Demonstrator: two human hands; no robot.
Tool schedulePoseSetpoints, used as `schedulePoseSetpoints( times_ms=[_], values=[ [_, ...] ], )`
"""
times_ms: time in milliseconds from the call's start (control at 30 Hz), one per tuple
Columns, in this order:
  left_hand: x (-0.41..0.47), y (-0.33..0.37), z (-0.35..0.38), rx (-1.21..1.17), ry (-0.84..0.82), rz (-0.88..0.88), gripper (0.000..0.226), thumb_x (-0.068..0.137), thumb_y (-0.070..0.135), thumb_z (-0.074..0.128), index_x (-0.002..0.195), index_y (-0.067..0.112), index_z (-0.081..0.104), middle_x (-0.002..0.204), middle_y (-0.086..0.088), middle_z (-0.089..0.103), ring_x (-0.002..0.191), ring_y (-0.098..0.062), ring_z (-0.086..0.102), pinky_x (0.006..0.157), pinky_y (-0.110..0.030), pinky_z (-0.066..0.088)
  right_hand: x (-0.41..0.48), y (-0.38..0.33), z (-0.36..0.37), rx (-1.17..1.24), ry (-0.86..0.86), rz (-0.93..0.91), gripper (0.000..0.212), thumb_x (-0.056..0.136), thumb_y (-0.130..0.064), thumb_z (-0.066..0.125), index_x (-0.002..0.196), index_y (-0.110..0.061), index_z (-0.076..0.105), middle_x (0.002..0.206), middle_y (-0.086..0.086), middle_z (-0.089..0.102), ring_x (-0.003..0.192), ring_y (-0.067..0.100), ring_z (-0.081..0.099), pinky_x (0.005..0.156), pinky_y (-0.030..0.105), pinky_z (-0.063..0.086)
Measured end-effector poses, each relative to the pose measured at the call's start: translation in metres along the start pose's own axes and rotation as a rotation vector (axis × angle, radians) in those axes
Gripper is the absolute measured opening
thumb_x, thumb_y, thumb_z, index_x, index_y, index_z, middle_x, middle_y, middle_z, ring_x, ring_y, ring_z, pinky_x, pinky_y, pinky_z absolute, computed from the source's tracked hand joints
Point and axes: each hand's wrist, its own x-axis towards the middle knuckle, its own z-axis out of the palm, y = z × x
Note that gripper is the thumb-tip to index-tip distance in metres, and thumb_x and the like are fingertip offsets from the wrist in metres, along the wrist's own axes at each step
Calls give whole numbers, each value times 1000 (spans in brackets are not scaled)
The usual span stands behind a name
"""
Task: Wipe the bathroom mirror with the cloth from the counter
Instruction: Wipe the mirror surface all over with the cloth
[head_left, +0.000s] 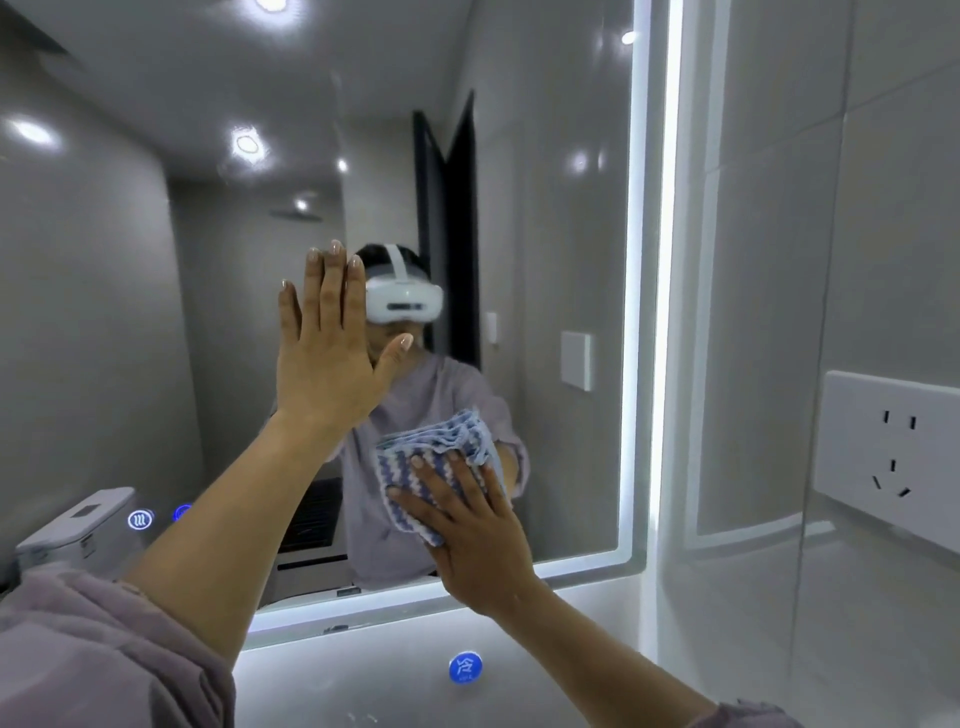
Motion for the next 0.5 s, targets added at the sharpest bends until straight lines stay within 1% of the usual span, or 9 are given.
schedulePoseSetpoints(
  times_ms=[100,133,167,233,300,367,400,433,500],
  values=[
    [0,0,0,-13,-6,3,89,89,65,18,149,5,-7,158,-14,-10,146,-29,-11,118,-50,-5,-18,31,2,-31,33,29,54,95,-35,42,148,-34,32,159,-2,19,148,29,7,117,50,15],
    [0,0,-1,-13,-10,1,89,88,65,16,149,5,-7,158,-14,-10,146,-29,-12,118,-49,-6,-25,42,2,-38,29,49,58,93,-34,47,148,-33,30,160,-1,18,148,29,5,116,51,17],
    [0,1,-1,-9,-14,-1,89,88,66,16,149,5,-8,158,-14,-11,146,-29,-12,118,-49,-6,-32,54,2,-43,20,74,65,91,-34,52,150,-33,24,161,0,13,148,31,3,115,52,17],
    [1,1,-1,-7,-15,-3,88,91,66,19,149,5,-8,158,-14,-12,146,-29,-13,118,-50,-6,-45,78,1,-41,2,118,76,91,-34,54,152,-33,10,162,-1,-1,147,35,7,116,55,16],
    [1,3,-2,-11,-15,-4,87,91,63,23,149,4,-8,158,-15,-11,146,-29,-13,118,-50,-6,-56,99,-3,-30,-9,151,67,97,-35,42,153,-32,4,162,1,-7,146,38,11,117,56,14],
    [0,4,-3,-11,-11,-2,88,91,61,25,148,4,-8,158,-15,-11,146,-30,-13,118,-50,-6,-62,115,-8,-26,-45,209,53,104,-37,24,153,-28,7,162,6,-3,145,41,12,117,57,14],
    [0,4,-3,-11,-9,-2,88,91,61,26,148,4,-8,158,-15,-11,146,-30,-13,118,-50,-6,-63,122,-11,-19,-60,255,51,105,-39,17,153,-26,9,161,9,1,145,42,12,117,57,15],
    [0,4,-4,-12,-10,-3,87,91,61,26,148,4,-9,158,-15,-12,146,-29,-13,118,-50,-6,-63,127,-14,-6,-65,311,51,104,-40,13,153,-26,8,161,11,5,145,41,12,117,57,15],
    [0,4,-5,-9,-16,-9,87,91,61,26,148,4,-9,158,-15,-12,145,-30,-13,118,-50,-6,-64,130,-18,50,-50,428,53,102,-38,18,152,-34,0,159,14,12,146,40,10,118,56,11]
  ],
)
